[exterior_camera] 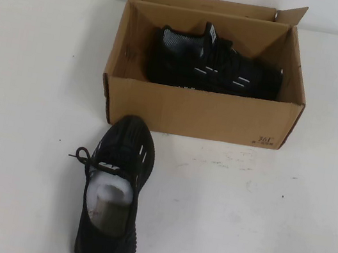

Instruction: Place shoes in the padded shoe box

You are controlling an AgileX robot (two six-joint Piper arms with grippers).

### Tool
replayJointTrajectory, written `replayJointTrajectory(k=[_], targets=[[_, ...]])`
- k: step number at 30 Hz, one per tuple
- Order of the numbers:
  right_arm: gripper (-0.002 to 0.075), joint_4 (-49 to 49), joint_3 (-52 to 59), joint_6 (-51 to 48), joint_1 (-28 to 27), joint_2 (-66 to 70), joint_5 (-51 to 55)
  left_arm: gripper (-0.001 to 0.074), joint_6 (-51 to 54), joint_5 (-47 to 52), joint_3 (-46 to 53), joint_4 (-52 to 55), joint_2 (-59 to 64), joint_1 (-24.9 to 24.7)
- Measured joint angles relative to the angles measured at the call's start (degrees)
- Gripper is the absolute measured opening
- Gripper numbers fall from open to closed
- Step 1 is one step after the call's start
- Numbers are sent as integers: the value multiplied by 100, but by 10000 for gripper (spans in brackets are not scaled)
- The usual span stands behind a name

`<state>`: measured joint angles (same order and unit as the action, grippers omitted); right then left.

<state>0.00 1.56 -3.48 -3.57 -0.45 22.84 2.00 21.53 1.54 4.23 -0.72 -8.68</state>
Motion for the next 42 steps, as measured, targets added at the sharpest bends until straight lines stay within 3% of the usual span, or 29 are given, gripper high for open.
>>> replayJointTrajectory(k=[28,33,42], targets=[[-8,0,0,0,0,0,0,-4,0,-74,0,-105,0,0],[-8,0,0,0,0,0,0,-4,-23,-381,0,-608,0,0],[-8,0,0,0,0,0,0,-4,-619,-1404,0,-2495,0,0]])
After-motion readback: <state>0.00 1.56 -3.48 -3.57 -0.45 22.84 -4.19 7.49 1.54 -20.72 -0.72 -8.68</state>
